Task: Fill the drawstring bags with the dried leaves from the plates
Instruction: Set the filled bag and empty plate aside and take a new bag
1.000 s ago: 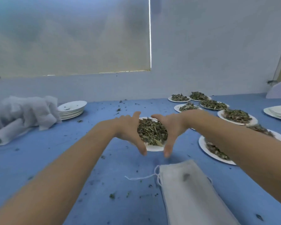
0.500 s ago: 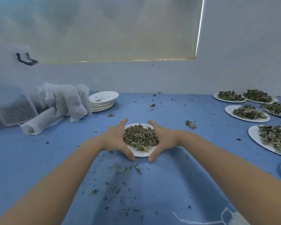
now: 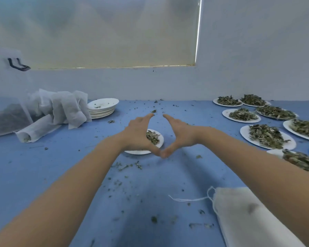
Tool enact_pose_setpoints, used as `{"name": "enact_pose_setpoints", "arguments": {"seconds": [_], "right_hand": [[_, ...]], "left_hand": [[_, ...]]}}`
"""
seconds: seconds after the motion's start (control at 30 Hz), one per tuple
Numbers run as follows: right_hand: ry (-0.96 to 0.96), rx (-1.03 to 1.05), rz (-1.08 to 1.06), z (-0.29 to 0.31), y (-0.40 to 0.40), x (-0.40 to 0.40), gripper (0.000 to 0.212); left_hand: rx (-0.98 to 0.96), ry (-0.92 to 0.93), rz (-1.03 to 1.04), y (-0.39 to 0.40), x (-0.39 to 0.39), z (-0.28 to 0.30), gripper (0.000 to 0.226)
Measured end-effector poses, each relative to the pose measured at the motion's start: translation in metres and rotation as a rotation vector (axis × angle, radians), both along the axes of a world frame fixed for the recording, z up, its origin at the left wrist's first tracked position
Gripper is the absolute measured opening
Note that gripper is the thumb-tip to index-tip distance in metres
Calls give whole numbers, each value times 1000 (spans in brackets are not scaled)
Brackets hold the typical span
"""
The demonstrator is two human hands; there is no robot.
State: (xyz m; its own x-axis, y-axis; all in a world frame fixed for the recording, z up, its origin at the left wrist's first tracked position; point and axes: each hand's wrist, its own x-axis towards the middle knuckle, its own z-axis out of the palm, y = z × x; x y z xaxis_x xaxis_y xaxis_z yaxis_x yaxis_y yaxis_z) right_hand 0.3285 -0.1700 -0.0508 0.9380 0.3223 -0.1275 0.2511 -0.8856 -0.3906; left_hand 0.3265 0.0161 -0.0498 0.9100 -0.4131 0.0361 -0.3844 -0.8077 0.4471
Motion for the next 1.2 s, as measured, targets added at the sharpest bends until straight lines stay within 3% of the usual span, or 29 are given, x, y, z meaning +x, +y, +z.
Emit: {"name": "enact_pose_setpoints", "arguments": {"seconds": [0.17,0.27,0.4,0.47,0.67,0.77,0.9,1.03,1.2], "right_hand": [[-84,-79,-26,17,-41,-63,135],[-80,-71,-82,14,-73,-106,123],[-193,-80,-119,2,-101,-158,59],[-234,-38,-123,-3,-106,-177,37],[-224,-218,-94,-23,-105,-199,50],[-358,-226,-72,-27,-103,-198,38],[-510,-35,-52,-12,-107,-197,23],[-622,59,-39,18,-103,-188,14],[-729,281,-86,43,-80,-164,13]], "left_hand": [[-33,25,-98,-52,-52,8,123],[-30,67,-181,-81,-86,5,110],[-35,126,-264,-107,-124,-12,79],[-64,120,-258,-114,-136,-23,69],[-38,-101,-245,-121,-152,-46,53],[-51,-209,-242,-119,-154,-51,44],[-346,-284,-198,-115,-157,-42,27],[-725,-165,-16,-114,-153,-14,8],[-873,-177,122,-103,-132,17,15]]}}
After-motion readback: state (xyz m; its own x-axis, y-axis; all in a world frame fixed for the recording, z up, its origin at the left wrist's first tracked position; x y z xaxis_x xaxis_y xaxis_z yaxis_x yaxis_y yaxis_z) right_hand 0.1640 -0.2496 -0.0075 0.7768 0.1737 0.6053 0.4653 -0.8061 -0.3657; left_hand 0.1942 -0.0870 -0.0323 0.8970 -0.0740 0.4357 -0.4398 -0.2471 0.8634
